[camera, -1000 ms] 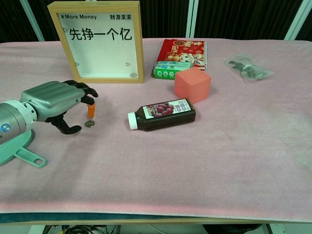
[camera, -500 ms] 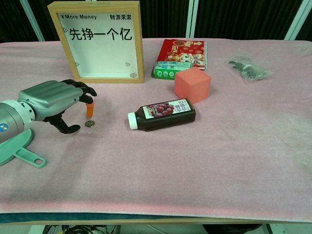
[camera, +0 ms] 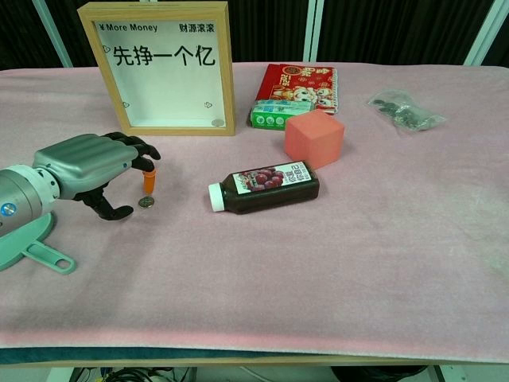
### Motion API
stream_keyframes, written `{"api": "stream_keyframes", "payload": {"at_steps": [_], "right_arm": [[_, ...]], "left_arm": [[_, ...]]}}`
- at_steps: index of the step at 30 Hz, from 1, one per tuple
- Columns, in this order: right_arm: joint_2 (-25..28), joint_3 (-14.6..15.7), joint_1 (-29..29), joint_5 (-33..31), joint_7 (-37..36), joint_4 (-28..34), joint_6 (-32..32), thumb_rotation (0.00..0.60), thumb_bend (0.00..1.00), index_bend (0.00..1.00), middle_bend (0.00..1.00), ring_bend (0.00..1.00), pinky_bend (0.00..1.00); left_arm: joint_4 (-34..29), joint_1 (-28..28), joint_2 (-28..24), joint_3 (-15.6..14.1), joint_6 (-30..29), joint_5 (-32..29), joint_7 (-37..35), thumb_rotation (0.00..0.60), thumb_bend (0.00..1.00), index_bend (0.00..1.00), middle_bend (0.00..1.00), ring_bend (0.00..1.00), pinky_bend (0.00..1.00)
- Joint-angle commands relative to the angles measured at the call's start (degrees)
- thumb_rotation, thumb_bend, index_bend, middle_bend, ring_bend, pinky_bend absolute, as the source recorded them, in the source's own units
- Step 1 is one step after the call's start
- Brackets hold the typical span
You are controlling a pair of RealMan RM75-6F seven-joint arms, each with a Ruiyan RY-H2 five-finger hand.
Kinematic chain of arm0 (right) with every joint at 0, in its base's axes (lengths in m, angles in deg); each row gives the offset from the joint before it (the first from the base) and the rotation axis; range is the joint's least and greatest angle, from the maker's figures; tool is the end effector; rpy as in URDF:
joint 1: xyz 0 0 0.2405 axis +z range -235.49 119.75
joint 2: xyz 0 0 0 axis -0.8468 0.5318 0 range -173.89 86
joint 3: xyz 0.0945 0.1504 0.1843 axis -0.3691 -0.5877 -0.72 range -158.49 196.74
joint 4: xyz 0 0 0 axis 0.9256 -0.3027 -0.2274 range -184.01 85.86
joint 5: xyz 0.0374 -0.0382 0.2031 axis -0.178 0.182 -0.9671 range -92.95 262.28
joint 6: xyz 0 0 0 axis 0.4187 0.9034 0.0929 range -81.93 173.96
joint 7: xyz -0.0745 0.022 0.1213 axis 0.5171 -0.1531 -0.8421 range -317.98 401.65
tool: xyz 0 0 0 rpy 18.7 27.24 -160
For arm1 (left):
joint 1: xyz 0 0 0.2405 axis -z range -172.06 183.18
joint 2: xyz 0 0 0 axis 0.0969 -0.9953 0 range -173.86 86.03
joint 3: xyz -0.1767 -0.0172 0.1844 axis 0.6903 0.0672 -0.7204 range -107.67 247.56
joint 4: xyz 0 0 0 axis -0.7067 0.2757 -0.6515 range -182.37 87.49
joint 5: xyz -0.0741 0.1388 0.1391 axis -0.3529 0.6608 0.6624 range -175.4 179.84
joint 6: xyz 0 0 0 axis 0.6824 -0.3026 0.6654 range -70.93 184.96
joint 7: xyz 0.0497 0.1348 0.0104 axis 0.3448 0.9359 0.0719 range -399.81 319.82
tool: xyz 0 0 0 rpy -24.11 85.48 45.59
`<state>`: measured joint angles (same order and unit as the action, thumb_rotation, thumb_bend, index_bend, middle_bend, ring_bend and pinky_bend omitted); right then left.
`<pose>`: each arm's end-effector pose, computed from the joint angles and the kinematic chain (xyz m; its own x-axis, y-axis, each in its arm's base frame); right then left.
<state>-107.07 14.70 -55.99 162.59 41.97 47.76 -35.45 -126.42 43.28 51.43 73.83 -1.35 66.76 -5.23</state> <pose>-0.3252 -0.1677 0.1592 0.3176 -0.0593 0.9464 -0.9311 0.1691 0.3231 -0.1873 0.3077 -0.0542 0.6723 0.2264 0.7048 0.7239 -0.3999 -0.5621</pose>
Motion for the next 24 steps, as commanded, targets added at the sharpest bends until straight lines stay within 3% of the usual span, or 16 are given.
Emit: {"api": "stream_keyframes", "payload": {"at_steps": [1,24], "right_arm": [[0.0,0.0,0.0,0.0,-0.1,0.0,0.0,0.600,0.07,0.14,0.02,0.13,0.20],[0.0,0.0,0.0,0.1,-0.3,-0.1,0.0,0.600,0.07,0.14,0.02,0.13,0.20]], "left_arm": [[0.0,0.1,0.1,0.0,0.1,0.0,0.2,0.600,0.35,0.41,0.09,0.00,0.00],[1.4,0.1,1.1,0.0,0.4,-0.7,0.9,0.600,0.35,0.42,0.09,0.00,0.00]]}}
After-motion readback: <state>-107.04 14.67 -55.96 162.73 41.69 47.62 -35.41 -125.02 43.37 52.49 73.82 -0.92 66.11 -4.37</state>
